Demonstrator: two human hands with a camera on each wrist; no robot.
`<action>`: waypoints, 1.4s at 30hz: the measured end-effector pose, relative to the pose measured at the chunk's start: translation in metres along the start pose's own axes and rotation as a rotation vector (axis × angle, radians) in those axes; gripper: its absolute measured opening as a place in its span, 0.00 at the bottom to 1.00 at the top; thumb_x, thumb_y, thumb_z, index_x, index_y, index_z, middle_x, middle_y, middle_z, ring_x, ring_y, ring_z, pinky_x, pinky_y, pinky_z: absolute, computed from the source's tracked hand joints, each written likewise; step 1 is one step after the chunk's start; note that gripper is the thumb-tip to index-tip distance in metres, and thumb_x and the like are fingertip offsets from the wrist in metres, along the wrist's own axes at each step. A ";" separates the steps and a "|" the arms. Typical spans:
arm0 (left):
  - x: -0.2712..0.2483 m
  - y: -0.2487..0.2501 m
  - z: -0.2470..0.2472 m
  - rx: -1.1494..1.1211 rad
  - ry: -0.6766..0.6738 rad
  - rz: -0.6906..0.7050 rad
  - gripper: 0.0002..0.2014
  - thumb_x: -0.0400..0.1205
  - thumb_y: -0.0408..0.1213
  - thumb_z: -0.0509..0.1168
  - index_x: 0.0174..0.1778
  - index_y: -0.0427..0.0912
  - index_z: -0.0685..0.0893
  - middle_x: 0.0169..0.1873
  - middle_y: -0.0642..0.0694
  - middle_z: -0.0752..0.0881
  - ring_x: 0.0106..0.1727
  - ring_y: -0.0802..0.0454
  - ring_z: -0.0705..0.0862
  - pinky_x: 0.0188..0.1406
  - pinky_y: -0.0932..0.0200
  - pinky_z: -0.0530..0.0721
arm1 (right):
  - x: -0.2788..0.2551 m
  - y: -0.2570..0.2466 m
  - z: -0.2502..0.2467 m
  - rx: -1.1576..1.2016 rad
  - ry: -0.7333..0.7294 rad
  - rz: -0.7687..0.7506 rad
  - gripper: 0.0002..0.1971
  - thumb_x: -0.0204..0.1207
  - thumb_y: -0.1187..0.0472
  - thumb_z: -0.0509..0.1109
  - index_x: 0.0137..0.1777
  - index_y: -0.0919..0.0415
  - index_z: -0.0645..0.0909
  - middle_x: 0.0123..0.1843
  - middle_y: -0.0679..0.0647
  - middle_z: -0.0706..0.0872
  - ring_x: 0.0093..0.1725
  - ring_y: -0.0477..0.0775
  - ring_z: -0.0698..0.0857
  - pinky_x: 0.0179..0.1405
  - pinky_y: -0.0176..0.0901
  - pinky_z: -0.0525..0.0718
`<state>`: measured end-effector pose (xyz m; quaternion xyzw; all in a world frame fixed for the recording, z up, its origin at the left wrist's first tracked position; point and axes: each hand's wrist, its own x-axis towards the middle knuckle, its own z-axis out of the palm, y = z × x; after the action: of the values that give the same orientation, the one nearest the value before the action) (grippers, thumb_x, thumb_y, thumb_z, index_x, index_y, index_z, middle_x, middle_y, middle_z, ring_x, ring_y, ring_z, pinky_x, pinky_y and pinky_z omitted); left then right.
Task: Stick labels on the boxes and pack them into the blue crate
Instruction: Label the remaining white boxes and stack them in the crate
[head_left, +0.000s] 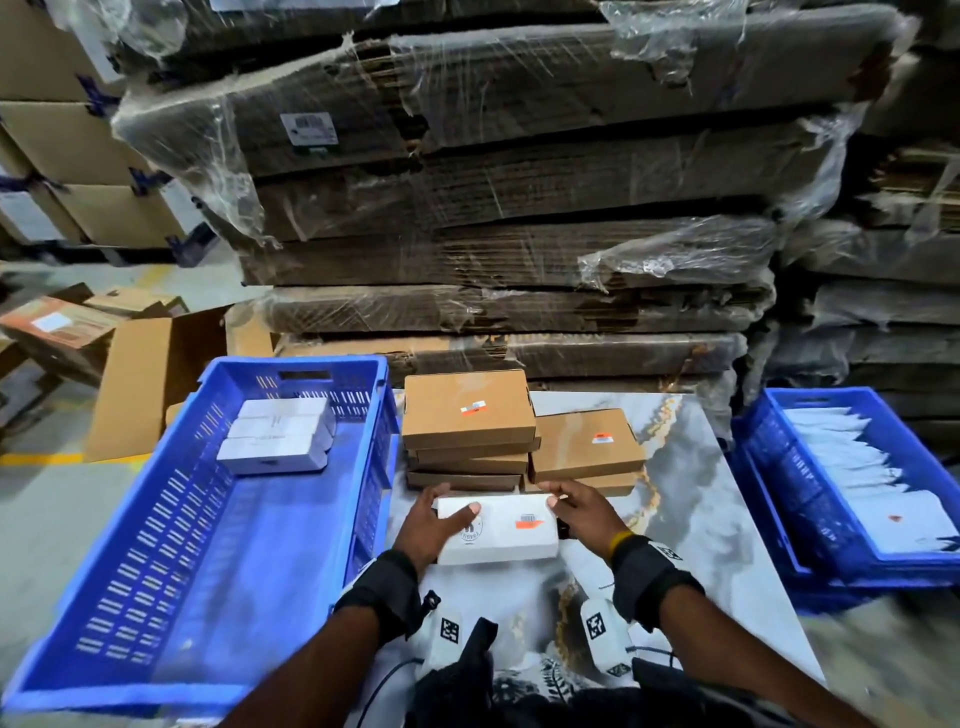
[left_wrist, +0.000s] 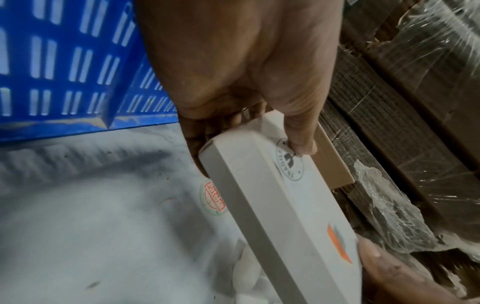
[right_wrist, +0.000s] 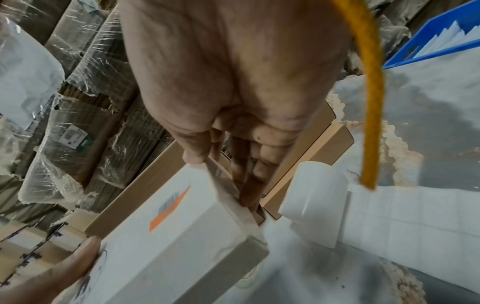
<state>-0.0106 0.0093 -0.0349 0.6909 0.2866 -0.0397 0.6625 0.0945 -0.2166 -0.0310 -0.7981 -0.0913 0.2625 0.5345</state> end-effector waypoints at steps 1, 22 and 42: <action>-0.002 0.000 0.002 -0.013 -0.007 0.005 0.28 0.76 0.42 0.77 0.70 0.45 0.74 0.55 0.47 0.84 0.51 0.55 0.86 0.43 0.69 0.85 | -0.002 0.002 0.001 -0.018 0.036 -0.025 0.13 0.83 0.67 0.65 0.55 0.48 0.84 0.56 0.51 0.89 0.59 0.56 0.87 0.62 0.56 0.85; -0.014 -0.015 0.025 -0.213 -0.020 -0.058 0.14 0.80 0.39 0.72 0.56 0.39 0.78 0.49 0.38 0.89 0.44 0.47 0.89 0.38 0.51 0.87 | -0.036 0.021 0.018 -0.516 0.362 -0.160 0.14 0.78 0.56 0.71 0.64 0.48 0.83 0.65 0.47 0.82 0.57 0.53 0.85 0.53 0.47 0.86; -0.019 -0.012 0.032 -0.220 -0.033 -0.101 0.14 0.81 0.40 0.71 0.59 0.39 0.78 0.46 0.42 0.90 0.37 0.54 0.89 0.30 0.57 0.87 | -0.053 0.007 0.018 -0.593 0.397 -0.071 0.11 0.79 0.55 0.70 0.60 0.45 0.83 0.64 0.44 0.81 0.55 0.50 0.85 0.47 0.42 0.82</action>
<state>-0.0210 -0.0281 -0.0410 0.5979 0.3127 -0.0524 0.7362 0.0400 -0.2279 -0.0257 -0.9503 -0.0855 0.0454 0.2959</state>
